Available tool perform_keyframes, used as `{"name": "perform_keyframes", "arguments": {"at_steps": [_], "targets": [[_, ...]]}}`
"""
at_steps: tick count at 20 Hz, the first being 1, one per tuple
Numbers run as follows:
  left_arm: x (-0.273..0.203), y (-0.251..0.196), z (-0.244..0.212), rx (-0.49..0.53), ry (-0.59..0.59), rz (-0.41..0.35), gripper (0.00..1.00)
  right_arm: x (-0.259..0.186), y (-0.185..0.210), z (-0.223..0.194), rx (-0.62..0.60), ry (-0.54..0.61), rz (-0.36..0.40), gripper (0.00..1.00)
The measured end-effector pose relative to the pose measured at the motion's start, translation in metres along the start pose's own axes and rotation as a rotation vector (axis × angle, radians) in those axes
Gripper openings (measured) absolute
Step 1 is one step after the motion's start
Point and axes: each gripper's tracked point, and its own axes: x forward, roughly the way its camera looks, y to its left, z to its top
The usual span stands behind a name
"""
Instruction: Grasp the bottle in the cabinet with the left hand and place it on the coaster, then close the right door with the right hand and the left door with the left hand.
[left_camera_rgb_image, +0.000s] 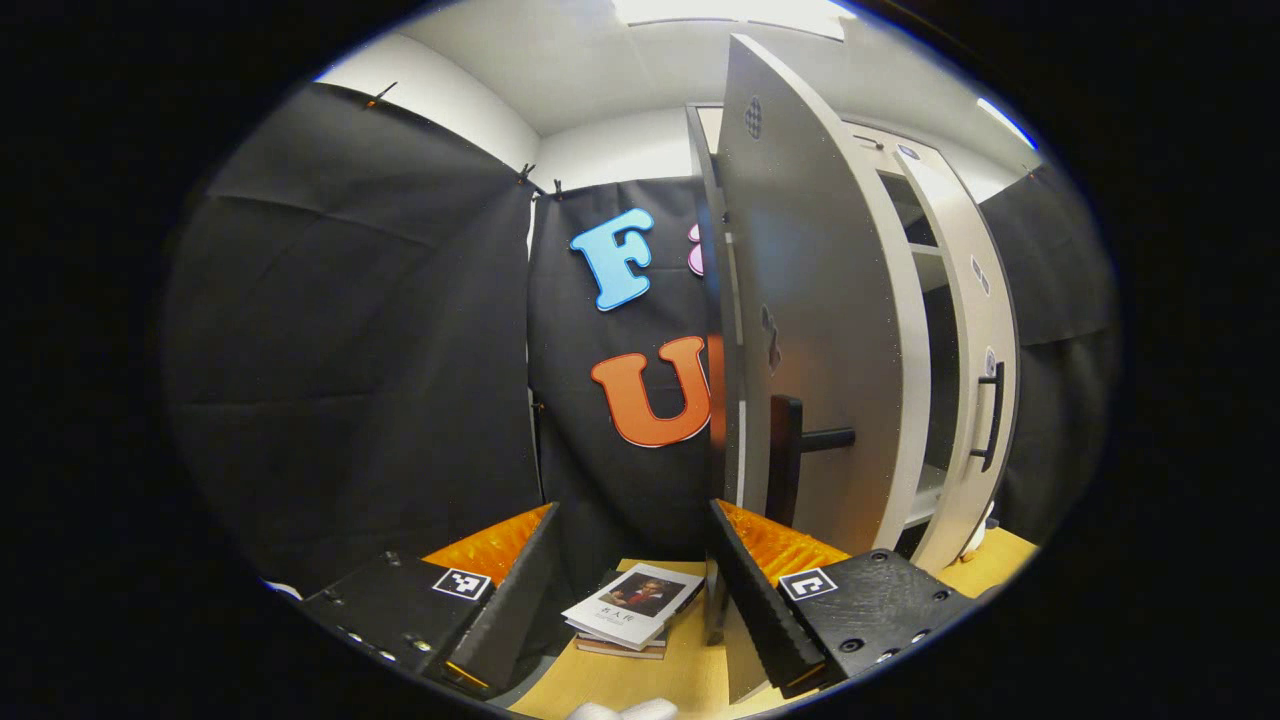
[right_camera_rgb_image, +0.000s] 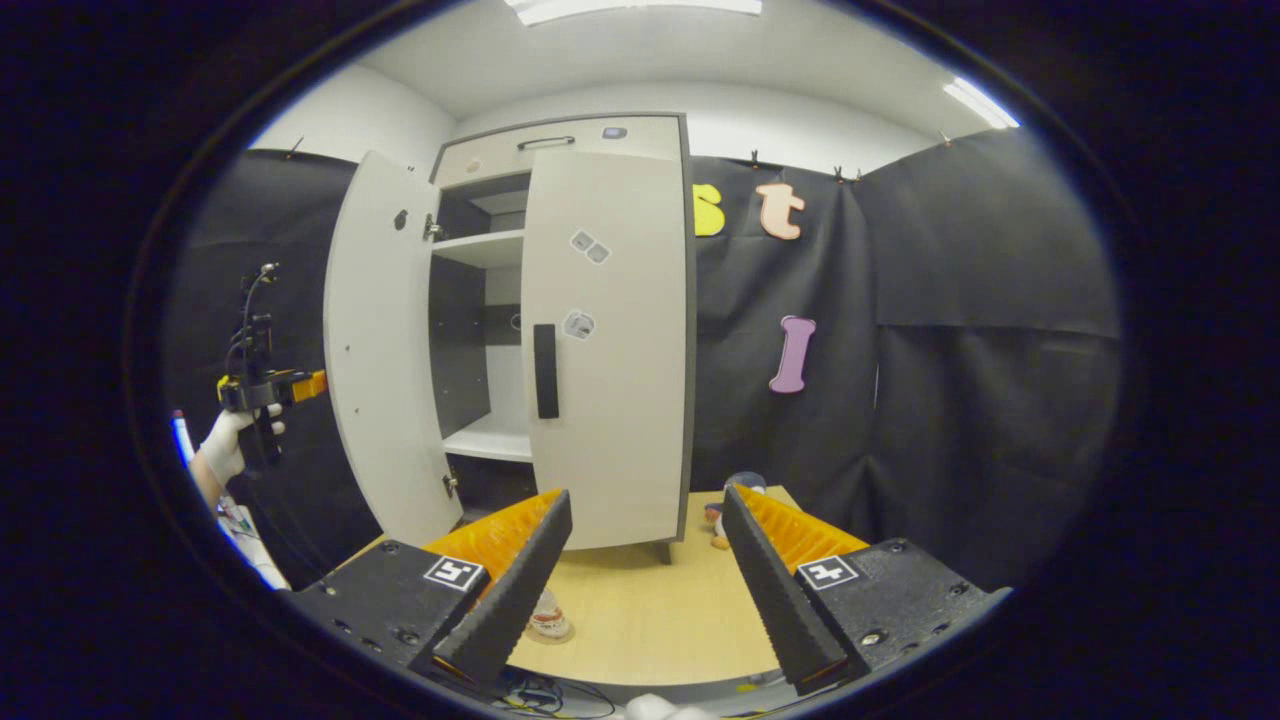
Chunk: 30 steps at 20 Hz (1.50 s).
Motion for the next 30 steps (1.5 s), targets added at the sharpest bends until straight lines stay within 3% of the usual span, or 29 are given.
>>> {"name": "perform_keyframes", "arguments": {"at_steps": [1,2,10,18,30], "targets": [[-0.002,-0.007,0.002,0.003,0.003,-0.01,0.94,-0.001,-0.003,0.0,0.0,-0.001,0.003,0.99],[-0.001,-0.015,0.002,0.005,0.008,-0.019,0.89,-0.001,-0.008,0.0,-0.001,0.001,0.007,0.99],[0.0,-0.089,0.004,-0.026,0.022,-0.056,0.89,-0.001,-0.047,0.009,-0.016,0.0,0.043,0.99],[0.0,-0.127,0.025,-0.019,0.002,-0.005,0.96,0.006,-0.067,0.014,-0.016,-0.014,0.071,0.99],[-0.128,-0.131,0.033,0.029,0.018,0.109,0.96,0.018,-0.059,0.029,-0.017,-0.046,0.199,0.99]]}}
